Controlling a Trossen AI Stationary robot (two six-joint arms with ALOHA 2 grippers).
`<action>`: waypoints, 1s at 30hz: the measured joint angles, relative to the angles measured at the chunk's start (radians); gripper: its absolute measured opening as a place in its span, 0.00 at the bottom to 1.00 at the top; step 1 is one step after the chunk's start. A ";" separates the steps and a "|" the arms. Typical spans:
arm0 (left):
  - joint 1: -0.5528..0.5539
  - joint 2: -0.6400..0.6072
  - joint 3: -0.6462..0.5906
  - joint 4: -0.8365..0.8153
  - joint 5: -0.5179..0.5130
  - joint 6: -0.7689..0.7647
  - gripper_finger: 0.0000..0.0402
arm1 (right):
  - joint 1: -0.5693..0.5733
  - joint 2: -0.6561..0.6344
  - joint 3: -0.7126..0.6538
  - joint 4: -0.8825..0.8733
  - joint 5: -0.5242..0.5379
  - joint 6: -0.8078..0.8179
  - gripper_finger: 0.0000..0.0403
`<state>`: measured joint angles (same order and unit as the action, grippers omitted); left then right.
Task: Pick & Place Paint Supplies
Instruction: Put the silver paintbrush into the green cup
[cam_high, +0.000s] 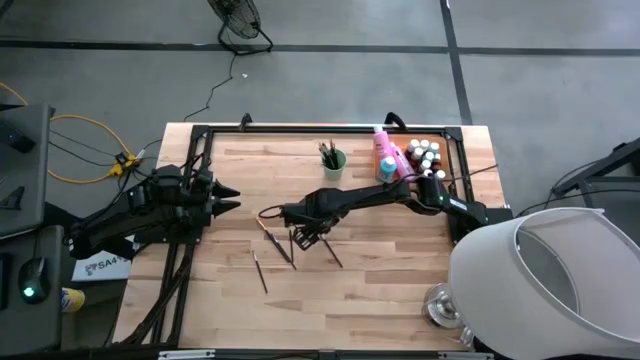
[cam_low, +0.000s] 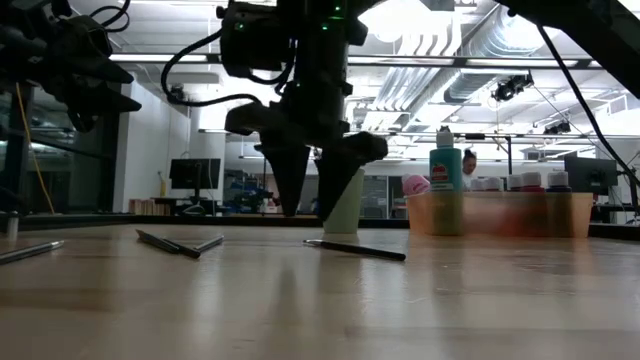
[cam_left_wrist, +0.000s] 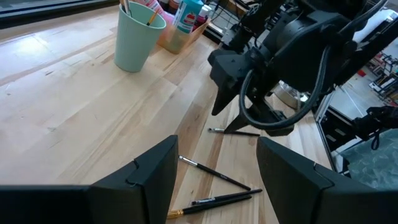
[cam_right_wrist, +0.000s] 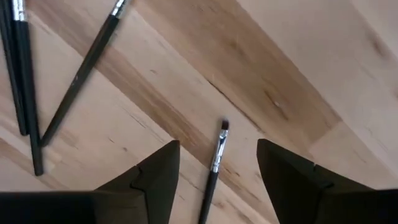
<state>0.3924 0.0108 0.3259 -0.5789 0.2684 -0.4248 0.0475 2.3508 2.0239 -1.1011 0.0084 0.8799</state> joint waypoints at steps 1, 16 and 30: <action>0.000 0.000 0.000 0.000 0.000 0.000 0.53 | 0.000 0.000 0.000 0.001 0.004 -0.020 0.52; 0.000 0.000 0.000 0.000 0.002 0.000 0.53 | -0.012 0.059 0.002 0.031 -0.006 -0.047 0.44; 0.000 0.000 0.000 0.000 0.001 0.000 0.53 | -0.016 0.085 0.004 0.033 -0.014 -0.047 0.22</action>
<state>0.3927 0.0105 0.3259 -0.5789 0.2691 -0.4247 0.0315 2.4360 2.0281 -1.0679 -0.0051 0.8333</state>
